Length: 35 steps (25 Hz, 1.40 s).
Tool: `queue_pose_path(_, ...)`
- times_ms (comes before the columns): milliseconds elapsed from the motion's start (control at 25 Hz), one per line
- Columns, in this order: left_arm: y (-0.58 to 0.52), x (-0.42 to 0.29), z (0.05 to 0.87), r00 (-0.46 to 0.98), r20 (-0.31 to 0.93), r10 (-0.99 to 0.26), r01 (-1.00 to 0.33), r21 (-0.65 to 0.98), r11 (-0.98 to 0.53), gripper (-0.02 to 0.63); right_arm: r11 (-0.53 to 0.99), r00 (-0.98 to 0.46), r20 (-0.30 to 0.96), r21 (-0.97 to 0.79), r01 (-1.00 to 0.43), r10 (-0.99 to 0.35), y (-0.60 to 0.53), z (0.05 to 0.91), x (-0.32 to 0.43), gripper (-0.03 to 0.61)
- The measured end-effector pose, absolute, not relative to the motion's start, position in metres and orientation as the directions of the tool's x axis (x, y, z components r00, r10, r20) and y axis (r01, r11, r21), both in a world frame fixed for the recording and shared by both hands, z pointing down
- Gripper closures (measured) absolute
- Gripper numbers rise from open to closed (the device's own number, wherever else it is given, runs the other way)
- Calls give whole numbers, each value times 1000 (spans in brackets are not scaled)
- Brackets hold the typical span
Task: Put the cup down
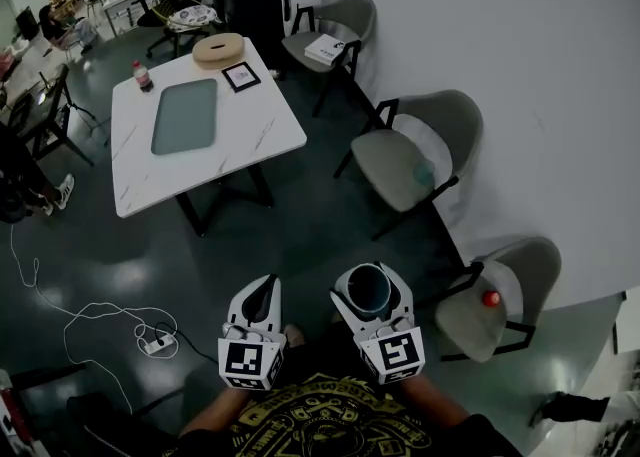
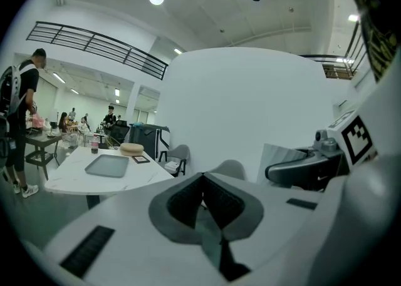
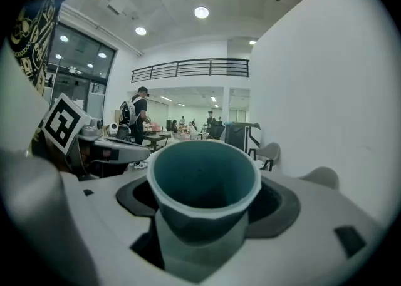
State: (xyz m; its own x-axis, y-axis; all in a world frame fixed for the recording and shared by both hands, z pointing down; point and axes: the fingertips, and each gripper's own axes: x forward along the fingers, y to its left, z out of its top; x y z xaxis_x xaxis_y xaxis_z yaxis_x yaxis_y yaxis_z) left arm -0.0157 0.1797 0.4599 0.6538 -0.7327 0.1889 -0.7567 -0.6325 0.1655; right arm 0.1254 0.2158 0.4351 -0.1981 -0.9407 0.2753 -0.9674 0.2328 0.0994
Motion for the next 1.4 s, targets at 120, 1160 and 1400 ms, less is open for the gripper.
queue_pose_path(120, 178, -30, 462, 623, 196, -757, -782, 169, -599, 603, 277, -245, 274, 84, -957, -930, 210, 440, 113, 199)
queue_pose_path(1160, 65, -44, 461, 356, 247, -901, -932, 170, -321, 603, 606, -575, 244, 70, -792, -781, 57, 449, 98, 199)
queue_pose_path(1400, 39, -32, 456, 293, 260, -920, -953, 157, -259, 603, 668, -638, 239, 65, -741, -732, 24, 446, 106, 199)
